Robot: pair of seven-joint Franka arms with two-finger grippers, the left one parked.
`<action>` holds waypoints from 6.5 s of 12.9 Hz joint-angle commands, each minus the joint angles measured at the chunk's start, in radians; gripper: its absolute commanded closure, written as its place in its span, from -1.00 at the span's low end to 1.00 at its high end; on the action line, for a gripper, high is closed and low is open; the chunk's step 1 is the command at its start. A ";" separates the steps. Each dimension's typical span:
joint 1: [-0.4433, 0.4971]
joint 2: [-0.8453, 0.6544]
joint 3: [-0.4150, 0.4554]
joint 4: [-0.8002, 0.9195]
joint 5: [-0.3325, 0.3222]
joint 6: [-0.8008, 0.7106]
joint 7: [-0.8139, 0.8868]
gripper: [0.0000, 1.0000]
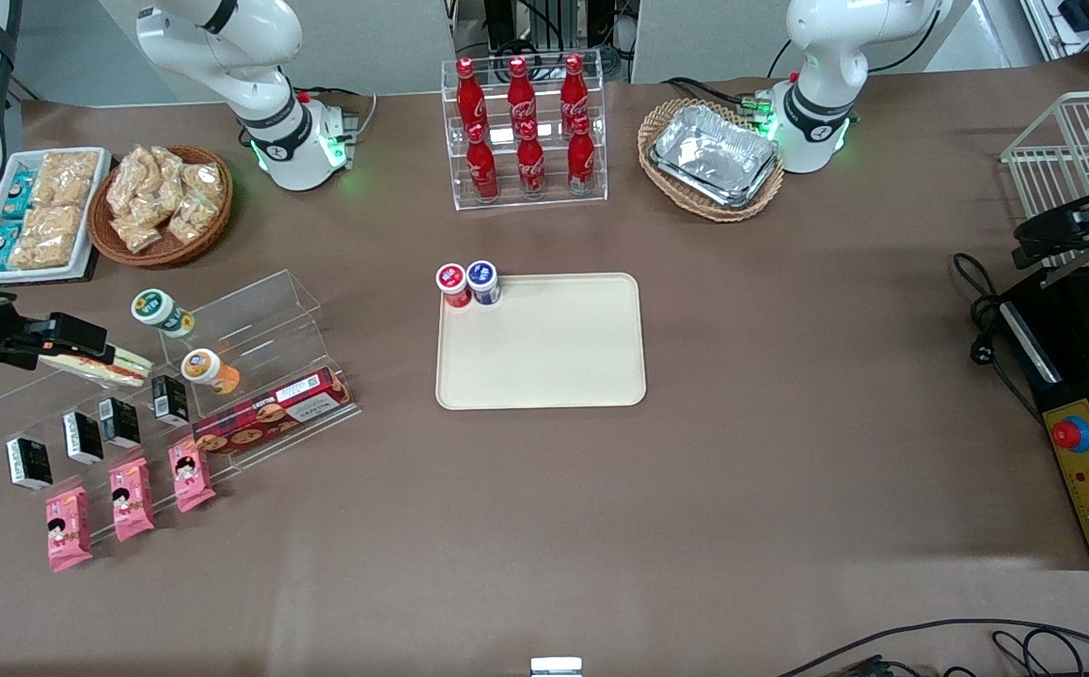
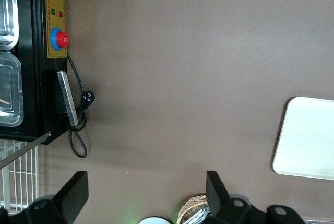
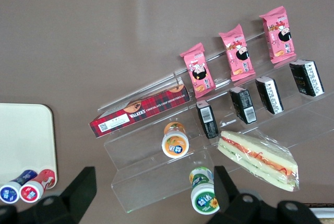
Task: Place sandwich on tray
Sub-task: 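Move the right gripper toward the wrapped sandwich on the acrylic rack, then lower the open right gripper around the plastic-wrapped sandwich and close, then lift the sandwich off the rack shelf with the right gripper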
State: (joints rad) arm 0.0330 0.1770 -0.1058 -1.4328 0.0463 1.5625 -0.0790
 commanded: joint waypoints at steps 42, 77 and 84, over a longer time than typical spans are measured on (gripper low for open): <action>-0.154 0.010 -0.011 -0.095 0.070 -0.134 1.156 -1.00; -0.179 0.045 -0.192 -0.468 -0.003 0.373 1.194 -0.37; -0.189 0.064 -0.193 -0.358 -0.002 0.369 1.069 0.39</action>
State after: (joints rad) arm -0.1383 0.2268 -0.3051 -1.8764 0.0555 1.9315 1.0444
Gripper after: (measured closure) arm 0.634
